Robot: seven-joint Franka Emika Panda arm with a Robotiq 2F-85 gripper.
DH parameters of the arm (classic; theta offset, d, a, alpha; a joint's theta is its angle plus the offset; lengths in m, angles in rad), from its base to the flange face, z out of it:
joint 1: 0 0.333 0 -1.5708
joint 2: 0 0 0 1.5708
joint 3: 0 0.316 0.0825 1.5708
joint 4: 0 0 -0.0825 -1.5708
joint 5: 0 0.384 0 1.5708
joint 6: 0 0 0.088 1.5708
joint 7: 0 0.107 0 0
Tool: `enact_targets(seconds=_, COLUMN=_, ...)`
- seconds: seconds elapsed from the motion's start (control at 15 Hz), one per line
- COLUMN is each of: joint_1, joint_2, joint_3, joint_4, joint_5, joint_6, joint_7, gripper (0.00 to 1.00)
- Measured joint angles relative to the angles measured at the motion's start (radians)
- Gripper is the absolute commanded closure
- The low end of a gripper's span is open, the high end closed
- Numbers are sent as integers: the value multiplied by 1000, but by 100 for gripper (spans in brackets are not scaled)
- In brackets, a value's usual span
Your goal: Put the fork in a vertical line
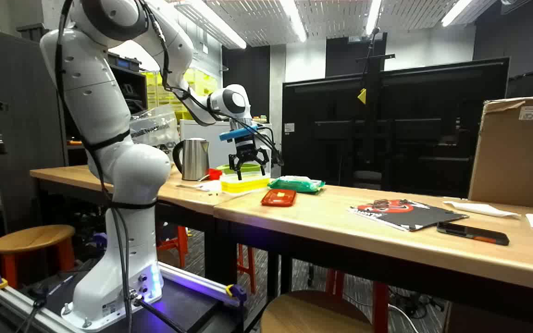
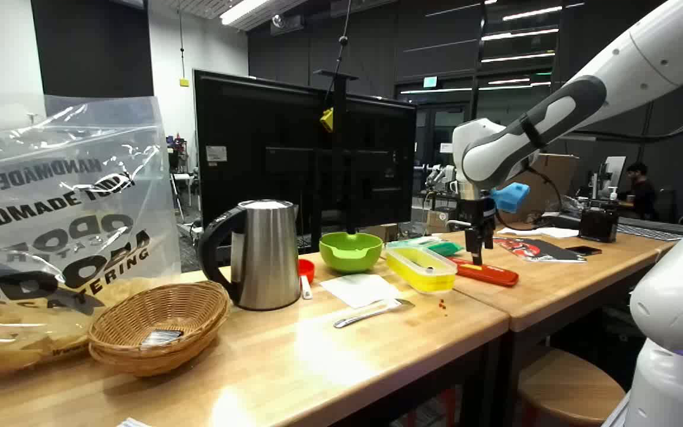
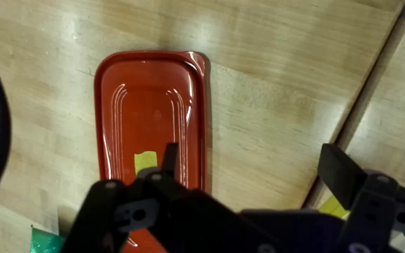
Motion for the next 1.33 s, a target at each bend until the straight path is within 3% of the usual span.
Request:
enact_targets(seconds=0.67, joint_1=0, joint_2=-23, joint_3=-1, joint_4=-64, joint_5=-25, joint_6=12, joint_7=2, gripper=0)
enact_targets(seconds=1.33, joint_1=-5, joint_2=-222, joint_3=-3, joint_4=-260, joint_5=-138, joint_6=50, joint_7=-1, gripper=0)
